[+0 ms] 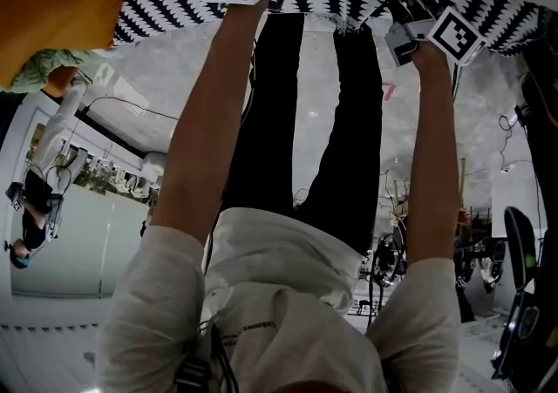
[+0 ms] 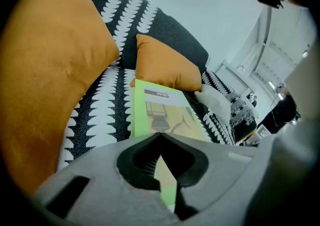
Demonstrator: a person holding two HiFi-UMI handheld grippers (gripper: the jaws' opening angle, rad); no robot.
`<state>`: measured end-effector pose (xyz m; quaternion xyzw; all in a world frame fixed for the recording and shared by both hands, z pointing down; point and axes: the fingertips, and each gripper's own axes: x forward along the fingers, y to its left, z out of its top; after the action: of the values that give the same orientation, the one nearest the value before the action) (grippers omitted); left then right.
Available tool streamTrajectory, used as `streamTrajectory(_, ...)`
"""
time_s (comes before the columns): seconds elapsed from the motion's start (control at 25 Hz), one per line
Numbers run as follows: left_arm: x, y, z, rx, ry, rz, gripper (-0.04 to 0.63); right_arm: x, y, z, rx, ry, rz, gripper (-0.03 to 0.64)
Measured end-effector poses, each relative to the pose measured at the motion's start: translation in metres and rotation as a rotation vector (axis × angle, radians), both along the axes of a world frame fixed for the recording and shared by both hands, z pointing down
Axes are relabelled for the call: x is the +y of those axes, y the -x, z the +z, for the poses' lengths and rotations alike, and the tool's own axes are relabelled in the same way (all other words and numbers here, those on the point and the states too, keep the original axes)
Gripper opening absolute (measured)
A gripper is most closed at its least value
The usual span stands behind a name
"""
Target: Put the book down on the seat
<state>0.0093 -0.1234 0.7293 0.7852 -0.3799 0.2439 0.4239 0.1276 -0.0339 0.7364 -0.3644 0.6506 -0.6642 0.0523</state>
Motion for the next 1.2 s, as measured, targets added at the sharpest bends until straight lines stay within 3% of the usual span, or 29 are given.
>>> streamTrajectory(0.08,0.0,-0.001,0.0,-0.007,-0.009,-0.003,0.008,0.012,-0.009,0.004,0.006,0.01,-0.015,0.122)
streamTrajectory(0.32,0.002,0.0,-0.003,-0.091,0.006,0.018,0.008,0.04,-0.028,0.015,0.161,0.084,-0.082,0.109)
streamTrajectory(0.52,0.023,0.004,-0.018,-0.159,0.067,0.047,0.008,0.036,-0.025,-0.019,0.222,0.038,-0.139,0.11)
streamTrajectory(0.68,0.037,0.005,-0.053,-0.182,0.064,0.076,0.008,0.03,-0.012,-0.057,0.255,0.007,-0.195,0.11)
streamTrajectory(0.92,0.054,0.002,-0.132,-0.168,0.033,0.089,0.008,0.021,0.01,-0.139,0.29,-0.074,-0.271,0.11)
streamTrajectory(1.2,0.052,0.002,-0.204,-0.12,-0.027,0.023,0.008,0.006,0.027,-0.207,0.343,-0.157,-0.317,0.11)
